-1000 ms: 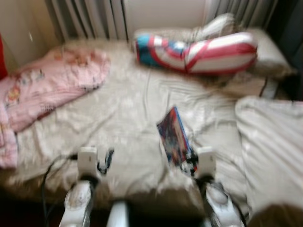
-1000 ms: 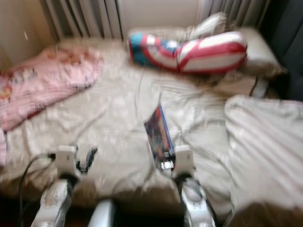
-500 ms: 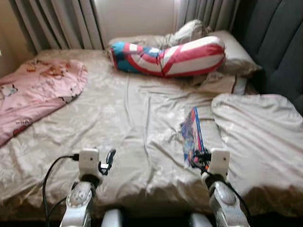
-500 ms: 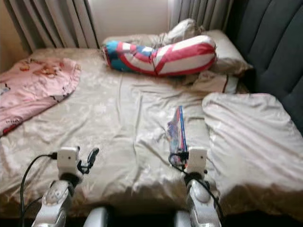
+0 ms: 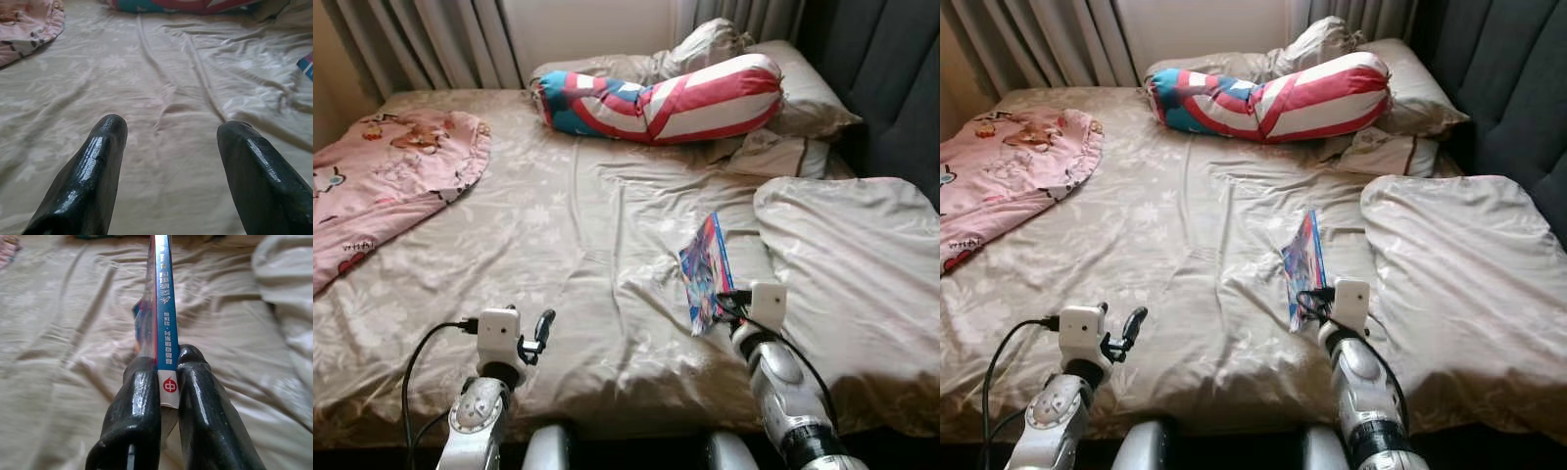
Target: Clean up the room
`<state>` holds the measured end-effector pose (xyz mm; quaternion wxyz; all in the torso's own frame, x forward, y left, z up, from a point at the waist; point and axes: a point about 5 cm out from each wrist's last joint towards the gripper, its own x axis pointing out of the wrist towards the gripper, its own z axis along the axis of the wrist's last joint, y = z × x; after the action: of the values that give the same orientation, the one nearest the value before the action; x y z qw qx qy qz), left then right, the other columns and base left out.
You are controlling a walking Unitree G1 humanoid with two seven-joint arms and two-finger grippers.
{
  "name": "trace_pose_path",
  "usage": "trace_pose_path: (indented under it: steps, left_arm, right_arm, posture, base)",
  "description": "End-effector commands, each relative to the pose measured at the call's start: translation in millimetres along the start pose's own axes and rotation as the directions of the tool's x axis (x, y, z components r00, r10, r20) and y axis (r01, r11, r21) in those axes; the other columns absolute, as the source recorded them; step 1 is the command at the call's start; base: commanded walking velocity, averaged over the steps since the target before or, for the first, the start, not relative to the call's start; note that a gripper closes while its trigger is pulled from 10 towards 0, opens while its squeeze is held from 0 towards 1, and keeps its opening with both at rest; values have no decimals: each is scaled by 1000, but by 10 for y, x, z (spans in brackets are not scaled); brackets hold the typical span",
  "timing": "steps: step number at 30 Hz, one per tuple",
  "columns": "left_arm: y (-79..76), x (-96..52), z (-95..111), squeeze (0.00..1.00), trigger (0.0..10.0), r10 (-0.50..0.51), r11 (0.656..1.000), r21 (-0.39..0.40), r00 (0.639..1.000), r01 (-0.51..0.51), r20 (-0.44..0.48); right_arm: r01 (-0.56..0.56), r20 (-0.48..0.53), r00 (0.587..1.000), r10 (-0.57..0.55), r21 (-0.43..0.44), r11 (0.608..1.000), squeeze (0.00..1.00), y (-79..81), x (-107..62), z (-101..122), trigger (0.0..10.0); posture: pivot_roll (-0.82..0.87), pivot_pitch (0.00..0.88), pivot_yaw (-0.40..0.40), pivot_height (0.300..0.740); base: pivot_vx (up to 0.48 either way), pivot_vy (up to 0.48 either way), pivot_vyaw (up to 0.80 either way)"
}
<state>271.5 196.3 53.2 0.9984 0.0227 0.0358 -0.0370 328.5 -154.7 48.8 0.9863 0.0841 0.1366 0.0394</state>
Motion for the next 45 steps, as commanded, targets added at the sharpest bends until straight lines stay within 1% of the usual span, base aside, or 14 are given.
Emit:
trace_pose_path:
  steps: [1, 3, 6, 7, 10, 15, 19, 20, 21, 23, 24, 29, 37, 45]
  left_arm:
    - [45, -42, -11, 0, 10000, 0, 1000, 12, 1000, 0, -15]
    - [59, -57, -13, 0, 10000, 1, 1000, 15, 1000, 0, -18]
    - [77, -81, -20, 0, 10000, 0, 1000, 19, 1000, 0, -25]
    - [87, -91, -24, 0, 10000, 1, 1000, 19, 1000, -1, -29]
    - [114, -127, -36, 0, 10000, 1, 1000, 24, 999, 0, -41]
    - [105, -155, -50, 0, 10000, -9, 1000, 29, 999, 10, -52]
    - [104, -166, -47, 0, 10000, -17, 999, 33, 998, 19, -57]
    - [110, -170, -45, 0, 10000, -18, 999, 34, 998, 21, -60]
    - [112, -171, -45, 0, 10000, -19, 999, 34, 998, 22, -61]
    - [115, -174, -41, 0, 10000, -22, 999, 35, 998, 24, -65]
    - [115, -173, -38, 0, 10000, -24, 999, 36, 997, 27, -66]
    - [122, -168, -31, 0, 10000, -26, 999, 37, 997, 29, -69]
    - [122, -151, -12, 0, 10000, -32, 999, 39, 997, 35, -73]
    - [116, -143, -2, 0, 10000, -31, 999, 38, 997, 34, -73]
  right_arm:
    - [-12, 43, 999, 12, 12, 1000, 0, 19, 42, 105, 10000]
    - [-5, 31, 1000, 5, 5, 1000, 0, 18, 57, 104, 10000]
    - [-3, 5, 1000, 3, 40, 999, 0, 16, 66, 68, 10000]
    - [-14, -10, 1000, 15, 62, 998, 0, 28, 68, 43, 10000]
    - [-40, -18, 999, 41, 86, 995, 0, 82, 72, 7, 10000]
    - [-18, -29, 999, 20, 67, 998, 0, 84, 60, -46, 10000]
    - [12, -56, 998, -8, 60, 998, 0, 14, 30, -119, 10000]
    - [41, -84, 996, -37, 48, 998, 0, -62, 4, -171, 10000]
    - [51, -89, 995, -47, 47, 998, 0, -89, -4, -182, 10000]
    - [63, -93, 994, -59, 47, 997, 0, -130, -15, -192, 10000]
    - [75, -87, 994, -73, 18, 997, 0, -170, -25, -187, 10000]
    - [108, -97, 989, -108, -6, 994, 0, -244, -40, -196, 10000]
    - [134, -103, 986, -135, -16, 991, 0, -309, -63, -216, 10000]
    - [131, -99, 986, -134, -28, 991, 0, -312, -63, -212, 10000]
  posture:
    - [-30, 82, 27, 618]
    - [-30, 85, 33, 618]
    - [-27, 88, 37, 618]
    - [-25, 91, 38, 618]
    - [-22, 95, 43, 618]
    - [-17, 93, 53, 618]
    - [-17, 88, 59, 618]
    - [-19, 86, 62, 618]
    - [-18, 85, 62, 618]
    - [-16, 85, 64, 618]
    - [-17, 84, 65, 618]
    - [-17, 89, 69, 618]
    - [-14, 98, 75, 618]
    - [-13, 101, 75, 618]
  base:
    - [0, 0, 0]
    - [0, 0, 0]
    - [0, 0, 0]
    - [0, 0, 0]
    - [0, 0, 0]
    - [0, 0, 0]
    - [0, 0, 0]
    - [0, 0, 0]
    - [0, 0, 0]
    - [0, 0, 0]
    - [0, 0, 0]
    - [0, 0, 0]
    - [0, 0, 0]
    - [0, 0, 0]
